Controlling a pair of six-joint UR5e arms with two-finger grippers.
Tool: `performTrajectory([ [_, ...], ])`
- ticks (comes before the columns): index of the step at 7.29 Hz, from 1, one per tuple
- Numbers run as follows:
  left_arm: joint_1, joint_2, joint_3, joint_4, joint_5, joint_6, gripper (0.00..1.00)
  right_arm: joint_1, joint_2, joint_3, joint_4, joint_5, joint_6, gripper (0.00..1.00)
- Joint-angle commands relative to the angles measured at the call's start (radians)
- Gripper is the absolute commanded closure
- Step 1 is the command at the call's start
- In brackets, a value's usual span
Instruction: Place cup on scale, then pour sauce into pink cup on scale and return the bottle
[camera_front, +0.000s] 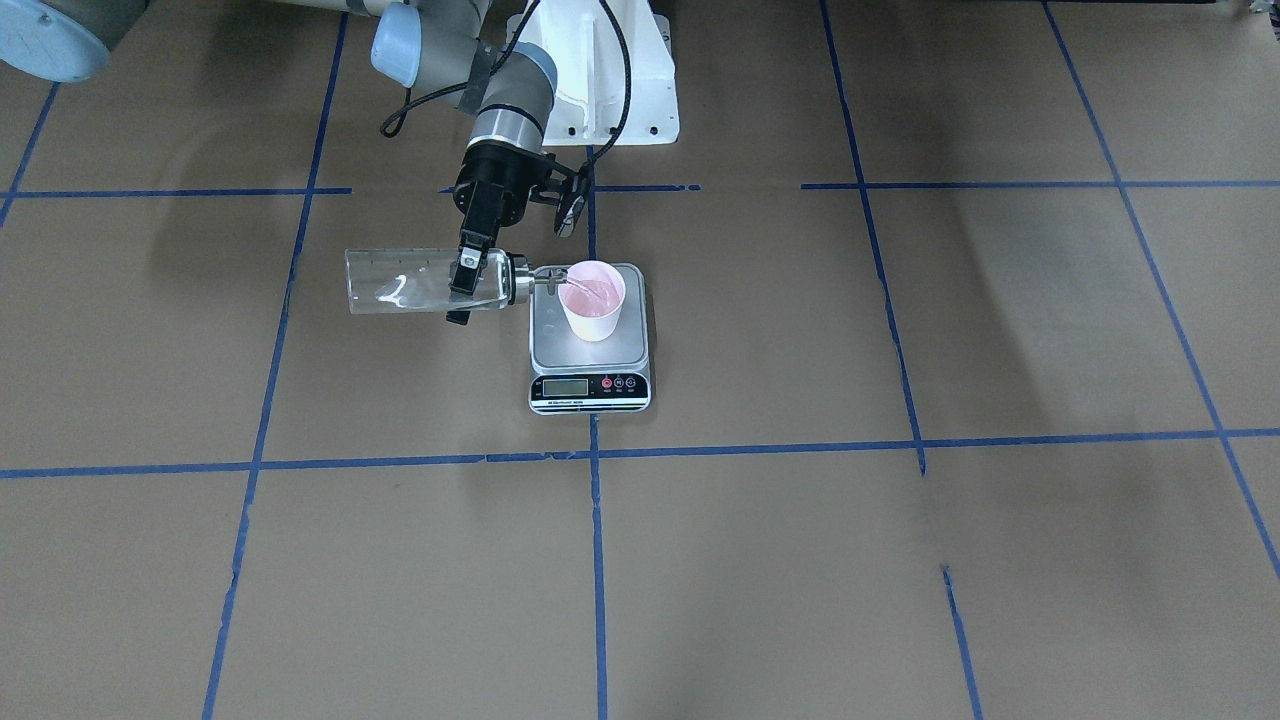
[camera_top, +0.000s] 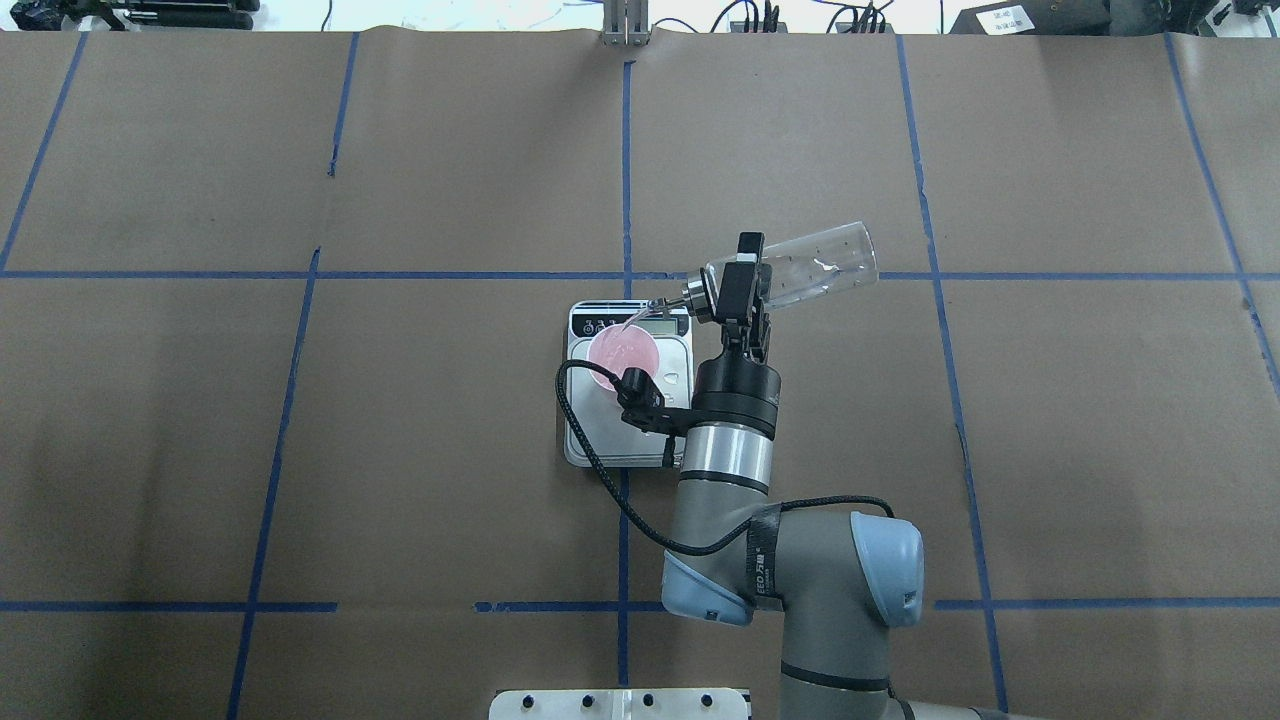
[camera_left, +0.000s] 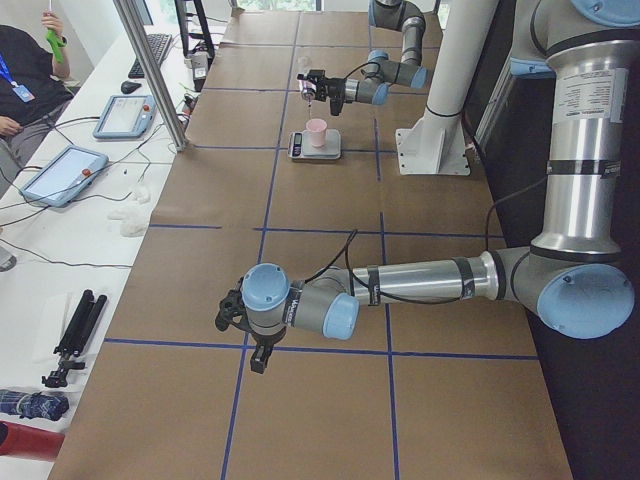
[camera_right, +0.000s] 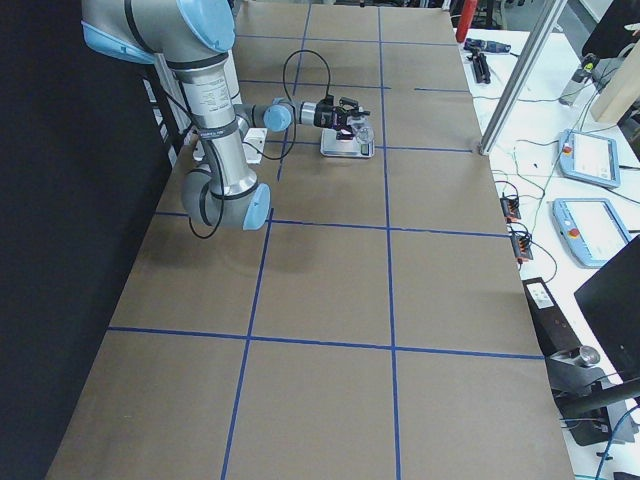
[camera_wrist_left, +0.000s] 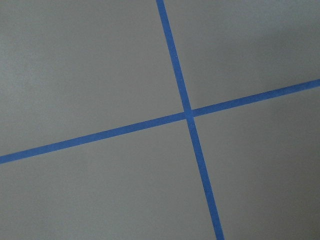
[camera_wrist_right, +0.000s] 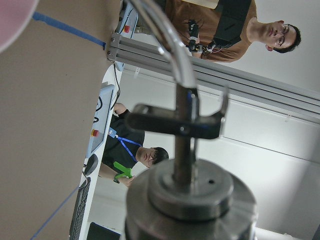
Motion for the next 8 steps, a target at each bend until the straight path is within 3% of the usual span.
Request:
performTrajectory([
  [1, 0.000, -0.001, 0.000, 0.000, 0.000, 0.000, 0.00, 0.001, -0.019, 0.006, 0.012, -0.001, 0.010, 1.00],
  [2, 0.000, -0.001, 0.000, -0.002, -0.002, 0.000, 0.00, -0.001, -0.021, 0.017, 0.013, 0.003, 0.026, 1.00],
  [3, 0.000, -0.001, 0.000, 0.000, -0.002, 0.000, 0.00, -0.004, -0.022, 0.026, 0.085, 0.010, 0.039, 1.00],
  [6, 0.000, -0.001, -0.002, 0.000, -0.002, 0.000, 0.00, -0.032, -0.108, 0.017, 0.520, 0.064, 0.037, 1.00],
  [8, 0.000, -0.001, -0.002, 0.000, -0.002, 0.000, 0.00, -0.041, -0.114, 0.018, 0.749, 0.132, 0.040, 1.00],
])
